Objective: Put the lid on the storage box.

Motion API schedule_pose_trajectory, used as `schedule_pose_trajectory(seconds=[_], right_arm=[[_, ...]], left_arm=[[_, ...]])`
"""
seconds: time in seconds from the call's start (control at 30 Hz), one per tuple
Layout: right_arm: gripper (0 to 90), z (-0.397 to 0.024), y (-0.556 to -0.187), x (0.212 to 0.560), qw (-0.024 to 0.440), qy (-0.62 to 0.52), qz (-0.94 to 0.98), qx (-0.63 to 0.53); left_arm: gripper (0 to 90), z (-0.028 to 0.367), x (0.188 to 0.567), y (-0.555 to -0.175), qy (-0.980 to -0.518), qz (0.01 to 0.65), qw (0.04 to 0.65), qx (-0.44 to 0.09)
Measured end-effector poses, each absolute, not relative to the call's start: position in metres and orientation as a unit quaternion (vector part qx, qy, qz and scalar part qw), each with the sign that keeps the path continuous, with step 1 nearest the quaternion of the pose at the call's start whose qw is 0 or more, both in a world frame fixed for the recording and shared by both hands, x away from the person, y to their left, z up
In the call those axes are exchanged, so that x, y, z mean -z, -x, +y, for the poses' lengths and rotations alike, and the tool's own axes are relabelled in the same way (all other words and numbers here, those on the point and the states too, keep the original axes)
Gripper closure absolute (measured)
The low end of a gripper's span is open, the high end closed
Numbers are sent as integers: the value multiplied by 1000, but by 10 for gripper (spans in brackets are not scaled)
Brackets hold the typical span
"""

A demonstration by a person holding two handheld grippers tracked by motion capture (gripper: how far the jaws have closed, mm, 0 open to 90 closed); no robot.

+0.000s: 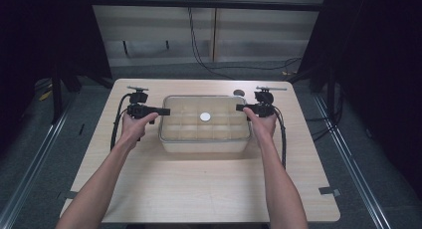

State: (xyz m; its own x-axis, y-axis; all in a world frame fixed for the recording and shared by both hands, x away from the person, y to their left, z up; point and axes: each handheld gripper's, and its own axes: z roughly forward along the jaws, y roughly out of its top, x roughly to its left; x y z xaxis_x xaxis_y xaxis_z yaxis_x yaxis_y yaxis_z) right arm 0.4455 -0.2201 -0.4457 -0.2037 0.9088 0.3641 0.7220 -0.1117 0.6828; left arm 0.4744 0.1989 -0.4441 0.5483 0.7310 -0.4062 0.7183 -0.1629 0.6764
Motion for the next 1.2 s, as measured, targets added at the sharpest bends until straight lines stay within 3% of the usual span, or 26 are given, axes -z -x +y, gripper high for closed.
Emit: schedule_pose_trajectory(seconds=[0.07,0.23,0.63,0.77,1.0,1.2], right_arm=[[462,-220,-445,445,113,-621,658,-411],[389,-225,-439,437,121,-614,661,-414],[403,-228,-395,427,124,-563,679,-455],[406,-234,-376,422,117,-553,676,-473],[406,-238,-346,423,99,-546,678,-481],[421,-242,-322,426,109,-544,667,-497]], left_arm=[[554,199,443,-474,-764,475,437,-11],[482,206,438,-466,-763,469,444,-19],[453,226,426,-428,-763,453,460,-38],[537,229,427,-413,-768,447,457,-44],[520,234,427,-386,-775,429,458,-71],[517,238,419,-364,-782,410,461,-87]])
